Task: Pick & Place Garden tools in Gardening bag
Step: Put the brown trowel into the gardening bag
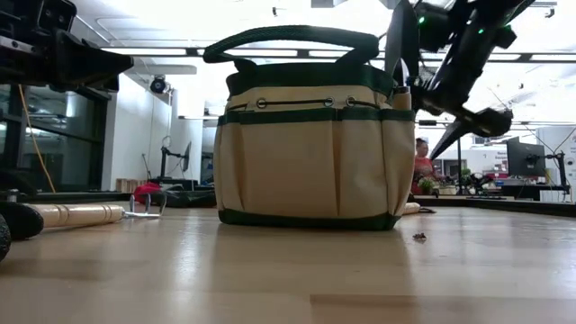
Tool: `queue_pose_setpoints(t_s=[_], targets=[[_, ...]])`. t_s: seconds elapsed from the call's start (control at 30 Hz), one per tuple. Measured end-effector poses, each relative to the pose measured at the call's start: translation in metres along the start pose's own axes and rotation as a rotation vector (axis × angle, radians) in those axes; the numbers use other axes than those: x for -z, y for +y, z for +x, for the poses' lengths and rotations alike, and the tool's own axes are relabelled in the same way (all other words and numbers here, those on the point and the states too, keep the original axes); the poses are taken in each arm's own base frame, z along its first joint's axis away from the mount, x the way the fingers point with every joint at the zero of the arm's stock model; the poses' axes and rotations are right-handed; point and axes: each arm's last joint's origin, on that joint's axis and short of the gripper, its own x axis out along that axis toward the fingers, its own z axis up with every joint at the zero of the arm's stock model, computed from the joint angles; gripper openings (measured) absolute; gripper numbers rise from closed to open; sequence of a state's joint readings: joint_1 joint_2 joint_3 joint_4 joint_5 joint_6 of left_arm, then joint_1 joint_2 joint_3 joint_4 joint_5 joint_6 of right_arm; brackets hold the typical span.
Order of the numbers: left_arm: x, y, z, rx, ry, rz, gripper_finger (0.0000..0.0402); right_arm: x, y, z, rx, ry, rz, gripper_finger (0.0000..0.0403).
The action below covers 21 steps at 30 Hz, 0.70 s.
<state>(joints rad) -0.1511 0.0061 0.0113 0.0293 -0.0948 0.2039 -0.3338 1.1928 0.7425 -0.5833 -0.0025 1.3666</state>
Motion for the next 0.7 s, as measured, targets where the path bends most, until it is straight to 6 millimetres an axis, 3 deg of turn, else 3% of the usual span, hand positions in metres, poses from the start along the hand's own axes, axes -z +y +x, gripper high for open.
queue_pose_setpoints(t_s=[0.7], targets=[[0.000, 0.000, 0.000, -0.001, 0.000, 0.000, 0.0000, -0.022, -0.005, 0.049, 0.153, -0.091, 0.290, 0.0247]])
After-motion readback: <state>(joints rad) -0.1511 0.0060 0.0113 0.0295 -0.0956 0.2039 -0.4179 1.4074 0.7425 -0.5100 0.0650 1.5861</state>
